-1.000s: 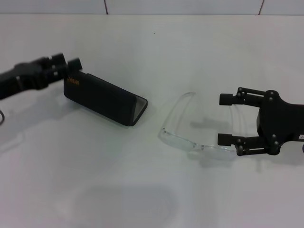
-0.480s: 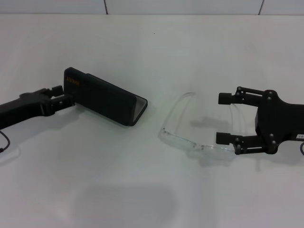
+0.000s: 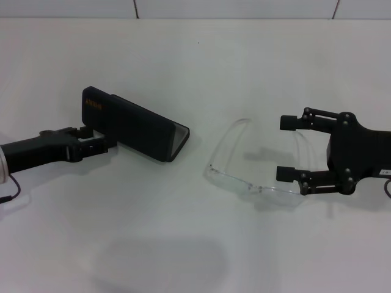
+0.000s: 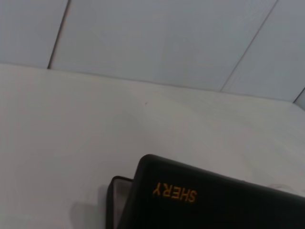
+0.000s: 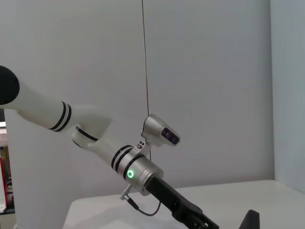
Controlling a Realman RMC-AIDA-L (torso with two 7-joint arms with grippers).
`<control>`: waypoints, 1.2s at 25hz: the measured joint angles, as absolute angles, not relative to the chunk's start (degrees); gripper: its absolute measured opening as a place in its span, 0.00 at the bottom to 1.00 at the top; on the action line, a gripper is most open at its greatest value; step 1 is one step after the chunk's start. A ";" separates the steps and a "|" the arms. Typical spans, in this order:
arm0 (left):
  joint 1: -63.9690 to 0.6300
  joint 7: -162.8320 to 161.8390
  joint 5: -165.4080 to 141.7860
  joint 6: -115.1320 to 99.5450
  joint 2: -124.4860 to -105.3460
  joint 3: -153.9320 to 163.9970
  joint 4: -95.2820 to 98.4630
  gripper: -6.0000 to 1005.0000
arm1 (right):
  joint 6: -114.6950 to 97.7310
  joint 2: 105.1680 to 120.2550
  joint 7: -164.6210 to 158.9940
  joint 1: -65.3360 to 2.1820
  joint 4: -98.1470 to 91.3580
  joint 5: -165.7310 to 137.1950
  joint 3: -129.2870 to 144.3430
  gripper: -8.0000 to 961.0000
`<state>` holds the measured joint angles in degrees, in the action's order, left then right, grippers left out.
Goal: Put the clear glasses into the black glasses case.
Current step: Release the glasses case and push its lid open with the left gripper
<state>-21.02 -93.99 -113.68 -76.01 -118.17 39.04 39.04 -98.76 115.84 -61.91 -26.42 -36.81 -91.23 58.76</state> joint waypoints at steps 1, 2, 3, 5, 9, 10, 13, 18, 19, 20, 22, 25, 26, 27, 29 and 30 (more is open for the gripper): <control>-21.15 -93.92 -113.90 -75.59 -118.25 39.03 38.99 0.77 | -98.73 115.84 -61.90 -26.55 -36.81 -91.23 58.81 0.88; -21.35 -93.80 -114.00 -74.96 -118.31 39.05 38.97 0.77 | -98.72 115.84 -61.90 -26.65 -36.81 -91.22 58.83 0.88; -21.54 -93.80 -114.03 -74.54 -118.35 39.09 38.96 0.77 | -98.70 115.84 -61.89 -26.72 -36.81 -91.22 58.84 0.88; -22.10 -93.76 -114.05 -73.75 -118.40 39.12 38.92 0.77 | -98.70 115.84 -61.87 -26.79 -36.82 -91.17 58.80 0.88; -23.46 -93.58 -114.12 -71.98 -118.36 39.13 37.81 0.77 | -98.70 115.84 -61.64 -26.81 -36.83 -91.11 58.78 0.88; -23.80 -93.49 -114.19 -71.60 -118.35 39.13 37.64 0.77 | -98.70 115.84 -61.48 -26.81 -36.82 -91.08 58.77 0.88; -25.10 -92.88 -114.25 -70.13 -118.39 39.13 37.47 0.76 | -98.70 115.84 -60.91 -26.81 -36.83 -90.30 58.92 0.88; -27.21 -92.85 -113.39 -69.51 -118.44 38.86 38.10 0.76 | -98.87 115.79 -60.46 -26.81 -36.83 -89.82 58.95 0.88; -27.26 -92.86 -112.75 -69.61 -118.44 38.82 38.38 0.76 | -98.92 115.77 -60.46 -26.79 -36.83 -89.82 58.90 0.88; -27.13 -92.89 -112.03 -69.78 -118.42 38.77 38.65 0.76 | -98.90 115.76 -60.46 -26.73 -36.83 -89.82 58.88 0.88; -26.64 -93.61 -110.05 -70.41 -118.31 38.72 39.50 0.76 | -98.74 115.75 -60.46 -26.45 -36.83 -89.81 58.87 0.88; -25.89 -98.18 -108.19 -73.24 -117.96 38.70 42.13 0.75 | -98.70 115.68 -60.46 -26.18 -36.83 -89.82 58.76 0.88; -25.63 -102.08 -108.15 -75.68 -117.81 38.87 44.38 0.75 | -98.70 115.67 -60.46 -26.17 -36.83 -89.81 58.74 0.88; -25.57 -105.28 -108.36 -77.29 -117.70 39.12 46.33 0.75 | -98.69 115.67 -60.46 -26.18 -36.83 -89.82 58.72 0.88; -25.94 -115.67 -110.26 -81.10 -117.29 40.86 52.65 0.75 | -98.69 115.66 -60.46 -26.47 -36.83 -89.81 58.72 0.88; -26.24 -121.61 -112.17 -82.29 -117.01 42.65 56.29 0.75 | -98.69 115.67 -60.46 -26.58 -36.83 -89.82 58.73 0.88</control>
<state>-26.24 -121.61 -112.17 -82.29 -117.01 42.65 56.29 -98.69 115.67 -60.46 -26.58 -36.83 -89.82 58.73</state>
